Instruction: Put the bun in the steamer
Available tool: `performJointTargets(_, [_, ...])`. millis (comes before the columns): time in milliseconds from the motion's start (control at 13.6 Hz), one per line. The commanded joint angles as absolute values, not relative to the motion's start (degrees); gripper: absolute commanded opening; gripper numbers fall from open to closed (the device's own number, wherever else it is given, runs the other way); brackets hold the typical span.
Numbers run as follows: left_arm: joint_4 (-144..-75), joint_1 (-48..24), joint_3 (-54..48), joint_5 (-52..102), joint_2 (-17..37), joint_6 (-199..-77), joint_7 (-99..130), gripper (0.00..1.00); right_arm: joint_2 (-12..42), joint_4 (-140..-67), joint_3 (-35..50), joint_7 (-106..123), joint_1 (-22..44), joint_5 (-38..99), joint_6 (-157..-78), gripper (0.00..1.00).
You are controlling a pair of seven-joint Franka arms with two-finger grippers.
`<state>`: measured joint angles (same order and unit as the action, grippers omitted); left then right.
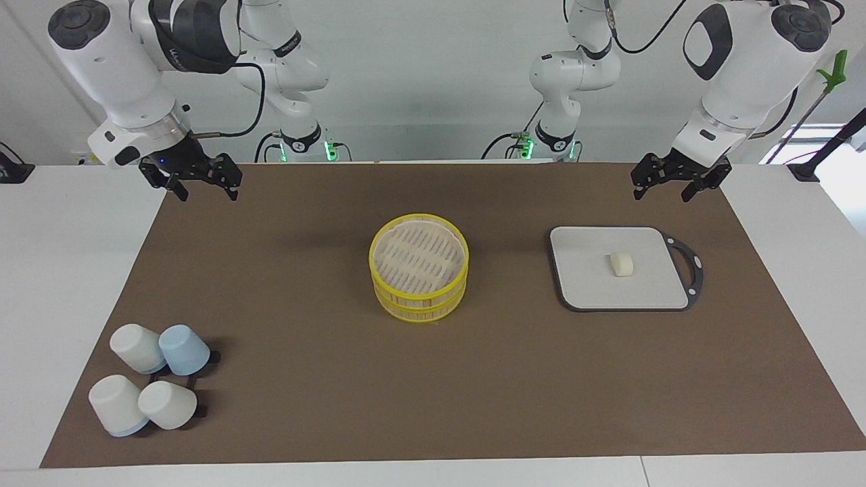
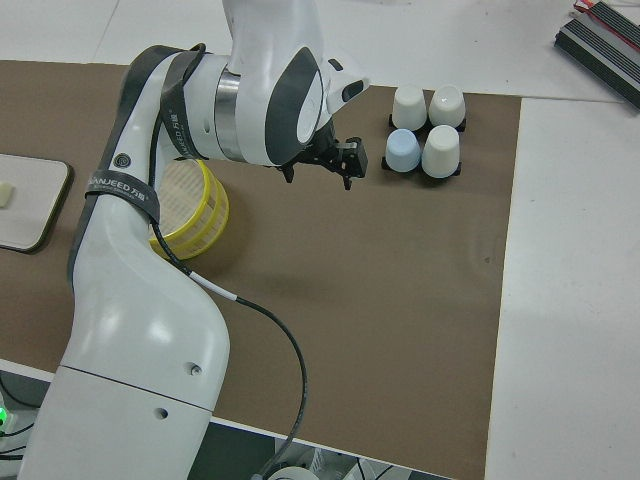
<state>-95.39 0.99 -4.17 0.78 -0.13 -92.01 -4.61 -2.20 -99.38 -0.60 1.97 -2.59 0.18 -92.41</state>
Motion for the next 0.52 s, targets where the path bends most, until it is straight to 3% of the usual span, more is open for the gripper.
performJointTargets(0, [-96.0, 0.4, -3.8, 1.1, -0.7, -91.9, -4.7, 1.00, -1.7, -98.2, -0.2, 2.9, -3.6, 0.2, -91.2, 1.00])
performJointTargets(147, [-96.4, 1.0, -4.0, 1.1, -0.9, -92.2, -5.0, 1.00, -1.7, -98.2, -0.2, 2.9, -3.6, 0.2, -91.2, 1.00])
performJointTargets(442, [-105.5, 1.8, -3.7, 1.1, -5.0, -97.2, -3.7, 1.00, -1.8, -98.5, -0.2, 2.1, -2.7, 0.3, -91.4, 1.00])
